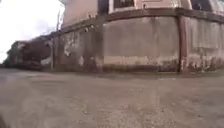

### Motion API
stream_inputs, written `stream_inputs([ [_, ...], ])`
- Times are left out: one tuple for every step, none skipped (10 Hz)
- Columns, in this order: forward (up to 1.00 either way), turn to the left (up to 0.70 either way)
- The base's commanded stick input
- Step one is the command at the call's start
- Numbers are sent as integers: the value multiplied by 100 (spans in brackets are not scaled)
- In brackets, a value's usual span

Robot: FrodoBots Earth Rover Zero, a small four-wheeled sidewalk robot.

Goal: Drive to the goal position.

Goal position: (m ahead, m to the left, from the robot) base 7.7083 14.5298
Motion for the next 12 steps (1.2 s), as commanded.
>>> stream_inputs([
  [100, 27],
  [100, 27],
  [100, 27],
  [100, 27],
  [100, 27],
  [100, 19],
  [100, 2],
  [100, 0],
  [100, 0],
  [100, 0],
  [100, 0],
  [100, 0],
])
